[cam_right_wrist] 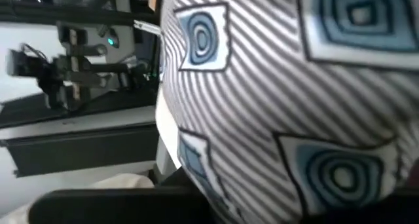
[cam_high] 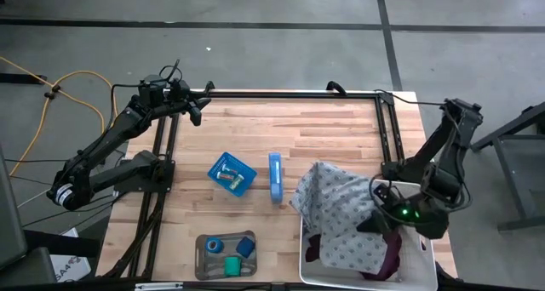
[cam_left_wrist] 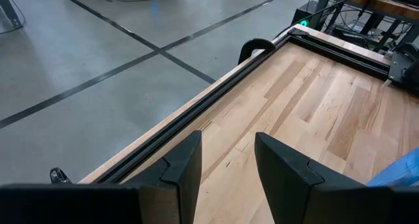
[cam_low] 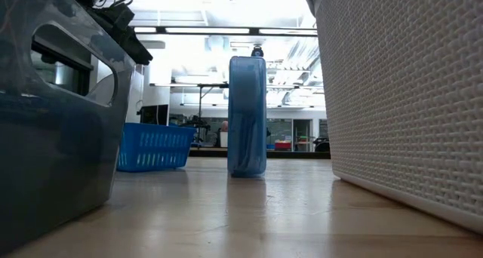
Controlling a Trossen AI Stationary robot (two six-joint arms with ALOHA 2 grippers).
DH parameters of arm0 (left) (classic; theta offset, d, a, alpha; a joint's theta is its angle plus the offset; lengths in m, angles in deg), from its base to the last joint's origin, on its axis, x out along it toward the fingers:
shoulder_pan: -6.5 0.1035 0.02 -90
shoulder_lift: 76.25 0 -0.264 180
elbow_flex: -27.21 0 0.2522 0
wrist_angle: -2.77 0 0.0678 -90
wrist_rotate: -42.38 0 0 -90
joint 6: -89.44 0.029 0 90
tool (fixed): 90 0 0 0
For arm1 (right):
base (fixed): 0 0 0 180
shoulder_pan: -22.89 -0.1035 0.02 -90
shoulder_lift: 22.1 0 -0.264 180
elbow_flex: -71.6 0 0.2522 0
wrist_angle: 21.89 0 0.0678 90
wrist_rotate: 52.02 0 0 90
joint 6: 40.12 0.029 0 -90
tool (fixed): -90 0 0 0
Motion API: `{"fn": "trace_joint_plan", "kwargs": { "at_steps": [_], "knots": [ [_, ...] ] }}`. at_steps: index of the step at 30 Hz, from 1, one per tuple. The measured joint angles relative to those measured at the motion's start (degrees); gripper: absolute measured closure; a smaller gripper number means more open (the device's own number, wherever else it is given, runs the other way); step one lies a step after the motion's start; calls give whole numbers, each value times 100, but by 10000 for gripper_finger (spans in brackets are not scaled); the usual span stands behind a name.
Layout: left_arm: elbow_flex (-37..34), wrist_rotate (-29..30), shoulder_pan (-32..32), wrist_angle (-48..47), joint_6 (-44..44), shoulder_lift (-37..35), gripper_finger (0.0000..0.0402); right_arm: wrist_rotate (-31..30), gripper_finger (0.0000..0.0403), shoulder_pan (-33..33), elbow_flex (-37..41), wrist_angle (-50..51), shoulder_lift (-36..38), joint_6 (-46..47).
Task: Pick & Place Medicine items
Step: Put the blue patient gown into the white bin, then return to Home Position
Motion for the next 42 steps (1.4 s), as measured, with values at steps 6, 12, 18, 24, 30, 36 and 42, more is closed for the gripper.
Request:
{"fn": "trace_joint_plan", "kwargs": {
  "at_steps": [6,12,18,24,30,36,42],
  "knots": [
    [0,-1,1,0,0,0,266,5,271,-92,0,-144,-275,91],
    [0,-1,-1,0,0,0,266,220,153,-92,0,-166,-295,97],
    [0,-1,-1,-2,2,0,266,479,76,-92,0,-10,-268,424],
    [0,-1,1,-2,0,2,266,484,42,-92,0,8,-245,535],
    [0,-1,-1,0,0,0,266,308,34,-92,0,156,170,420],
    [0,-1,0,0,0,0,266,-38,34,-89,0,381,828,-246],
    [0,-1,-1,-2,0,2,266,-715,34,-89,-2,383,1401,-1072]
  ]
}}
